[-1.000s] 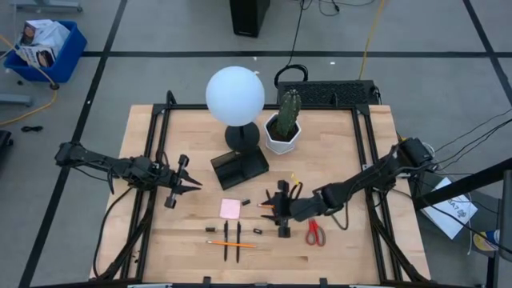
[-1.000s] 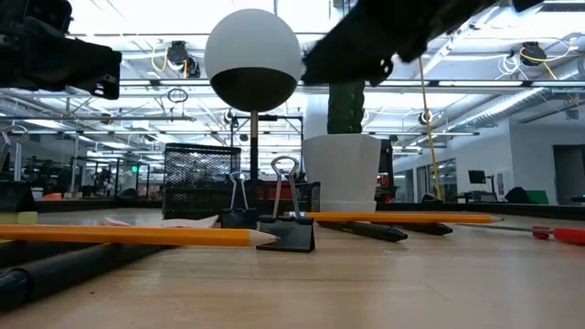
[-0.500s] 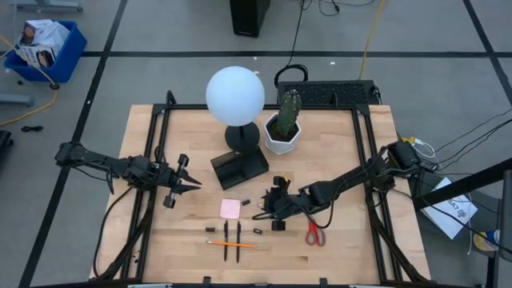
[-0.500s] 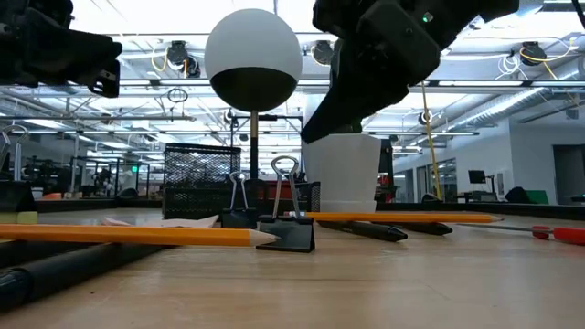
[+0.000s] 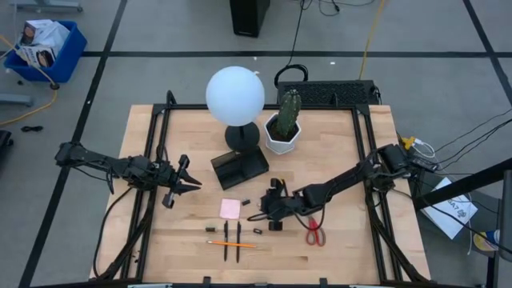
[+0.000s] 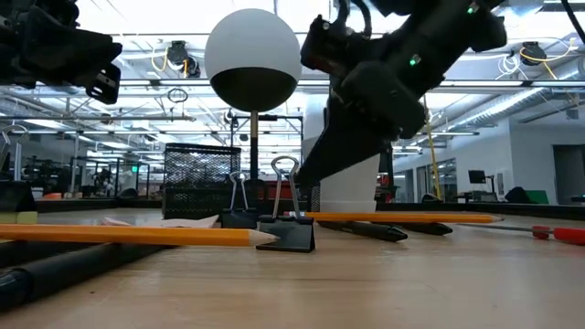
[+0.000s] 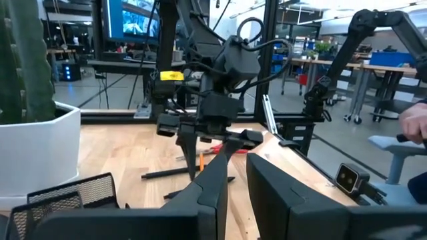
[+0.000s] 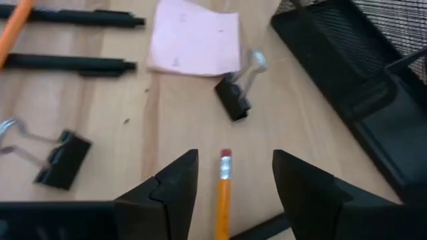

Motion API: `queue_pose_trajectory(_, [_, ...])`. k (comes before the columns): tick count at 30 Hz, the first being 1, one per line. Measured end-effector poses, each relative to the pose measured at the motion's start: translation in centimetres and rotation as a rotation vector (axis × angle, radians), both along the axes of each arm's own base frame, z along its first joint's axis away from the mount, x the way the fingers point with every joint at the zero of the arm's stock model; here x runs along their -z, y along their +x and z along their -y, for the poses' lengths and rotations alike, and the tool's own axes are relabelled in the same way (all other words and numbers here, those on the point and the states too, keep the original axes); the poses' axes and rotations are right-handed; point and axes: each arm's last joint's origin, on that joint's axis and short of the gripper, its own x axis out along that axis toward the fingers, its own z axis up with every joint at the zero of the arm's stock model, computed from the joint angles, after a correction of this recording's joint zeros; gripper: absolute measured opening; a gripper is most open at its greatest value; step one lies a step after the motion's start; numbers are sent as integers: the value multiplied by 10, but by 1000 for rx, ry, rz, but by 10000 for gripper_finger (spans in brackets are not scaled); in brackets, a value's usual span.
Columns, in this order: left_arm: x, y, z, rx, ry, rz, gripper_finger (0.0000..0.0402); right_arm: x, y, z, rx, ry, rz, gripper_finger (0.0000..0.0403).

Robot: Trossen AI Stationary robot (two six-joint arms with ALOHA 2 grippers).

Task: Pick and place office supplies into organizer
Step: Put the top orange pencil into the desk organizer

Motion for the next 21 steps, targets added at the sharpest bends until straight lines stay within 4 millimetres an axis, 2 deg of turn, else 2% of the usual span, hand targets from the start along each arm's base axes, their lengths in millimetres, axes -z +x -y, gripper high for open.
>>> queue_pose_trajectory(4, [0,0,0,2,-9,-5,63,10,1,1,3,-10,-30,182])
queue_pose_trajectory(21, [0,0,0,10,-22,-8,63,21,-3,7,22,33,-29,181])
